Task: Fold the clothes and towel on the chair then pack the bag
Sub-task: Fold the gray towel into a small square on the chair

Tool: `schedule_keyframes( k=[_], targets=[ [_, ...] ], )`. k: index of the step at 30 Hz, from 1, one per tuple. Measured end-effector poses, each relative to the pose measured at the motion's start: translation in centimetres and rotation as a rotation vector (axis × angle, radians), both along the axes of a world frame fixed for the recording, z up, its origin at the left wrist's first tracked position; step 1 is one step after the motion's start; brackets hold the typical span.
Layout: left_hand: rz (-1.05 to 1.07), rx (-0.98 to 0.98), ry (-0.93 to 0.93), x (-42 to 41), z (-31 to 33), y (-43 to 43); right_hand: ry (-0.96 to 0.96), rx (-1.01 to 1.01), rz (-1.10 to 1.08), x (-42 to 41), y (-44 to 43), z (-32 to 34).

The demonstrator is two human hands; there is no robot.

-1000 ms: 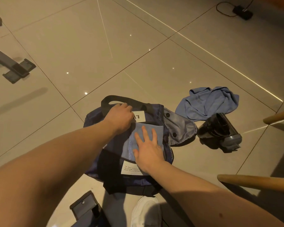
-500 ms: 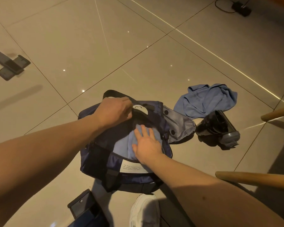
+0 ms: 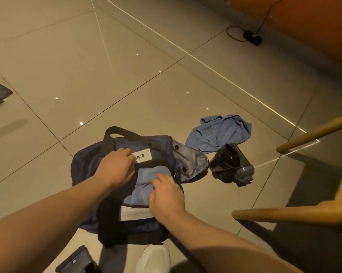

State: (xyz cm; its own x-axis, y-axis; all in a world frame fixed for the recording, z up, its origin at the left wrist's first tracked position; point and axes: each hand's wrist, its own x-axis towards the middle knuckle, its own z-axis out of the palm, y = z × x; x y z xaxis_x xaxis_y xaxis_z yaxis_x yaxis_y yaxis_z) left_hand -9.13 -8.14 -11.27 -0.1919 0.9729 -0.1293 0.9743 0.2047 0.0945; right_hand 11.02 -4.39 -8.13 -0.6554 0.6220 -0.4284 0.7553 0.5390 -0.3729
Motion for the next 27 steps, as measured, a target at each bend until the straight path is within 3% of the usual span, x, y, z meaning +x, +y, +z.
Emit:
schedule_keyframes(
  k=[8,14,17,21,24,27],
  targets=[
    [0.187,0.003,-0.233,7.1,2.3,12.1,-0.066,0.178,-0.247,1.4,13.8,5.5],
    [0.276,-0.153,-0.348,9.5,-2.1,20.1,-0.262,0.098,-0.455,-1.2,23.9,1.0],
    [0.233,-0.228,-0.345,10.3,-5.0,23.1,-0.291,0.059,-0.398,-2.3,27.3,-2.8],
    [0.264,-0.276,-0.518,11.2,-7.9,25.9,-0.495,0.05,-0.221,-2.4,30.1,-7.0],
    [0.348,-0.307,-0.636,11.0,-10.1,26.9,-0.512,-0.048,-0.258,-2.5,31.6,-9.2],
    [0.457,-0.298,-0.66,10.7,-12.2,27.2,-0.676,-0.072,-0.121,-2.9,32.3,-11.4]
  ],
)
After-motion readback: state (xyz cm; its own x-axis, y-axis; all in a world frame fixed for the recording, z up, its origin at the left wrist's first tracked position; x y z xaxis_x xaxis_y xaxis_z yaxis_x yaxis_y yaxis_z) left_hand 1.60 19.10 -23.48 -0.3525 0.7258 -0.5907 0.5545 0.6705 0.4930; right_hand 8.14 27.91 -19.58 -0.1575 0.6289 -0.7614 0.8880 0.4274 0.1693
